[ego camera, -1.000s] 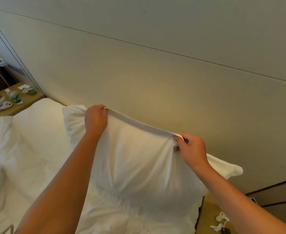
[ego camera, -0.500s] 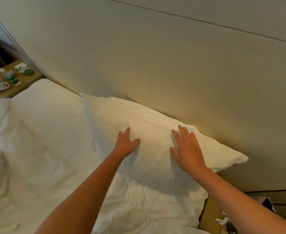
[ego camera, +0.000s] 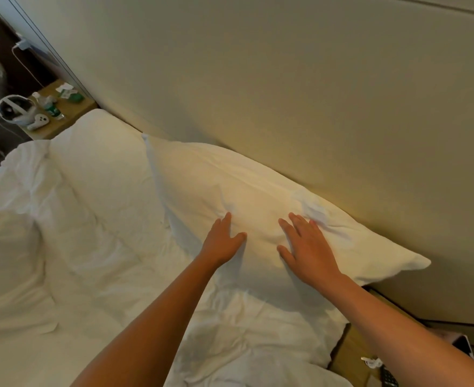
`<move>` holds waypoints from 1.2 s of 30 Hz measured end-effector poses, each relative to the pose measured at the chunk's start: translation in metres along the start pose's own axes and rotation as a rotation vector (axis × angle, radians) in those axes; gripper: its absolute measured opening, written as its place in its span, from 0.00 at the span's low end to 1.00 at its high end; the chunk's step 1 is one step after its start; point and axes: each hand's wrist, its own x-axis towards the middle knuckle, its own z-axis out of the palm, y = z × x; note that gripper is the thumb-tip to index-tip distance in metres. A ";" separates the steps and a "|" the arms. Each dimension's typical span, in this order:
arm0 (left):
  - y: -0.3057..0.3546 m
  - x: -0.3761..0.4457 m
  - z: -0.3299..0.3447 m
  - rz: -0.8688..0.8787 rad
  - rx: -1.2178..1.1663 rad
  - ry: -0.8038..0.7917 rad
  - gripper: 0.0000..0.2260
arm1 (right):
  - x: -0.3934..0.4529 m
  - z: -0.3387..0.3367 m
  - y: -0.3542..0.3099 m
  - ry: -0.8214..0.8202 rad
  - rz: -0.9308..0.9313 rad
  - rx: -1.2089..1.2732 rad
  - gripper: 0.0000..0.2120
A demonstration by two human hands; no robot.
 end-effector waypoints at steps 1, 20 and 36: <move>0.002 -0.002 0.003 -0.005 -0.005 -0.001 0.37 | -0.001 0.000 0.002 -0.008 -0.006 0.003 0.31; -0.119 -0.223 -0.008 -0.351 -0.205 0.111 0.24 | -0.064 0.019 -0.110 -0.208 -0.488 -0.087 0.32; -0.470 -0.696 0.049 -0.926 -0.598 0.535 0.23 | -0.354 0.197 -0.470 -0.623 -1.054 -0.244 0.30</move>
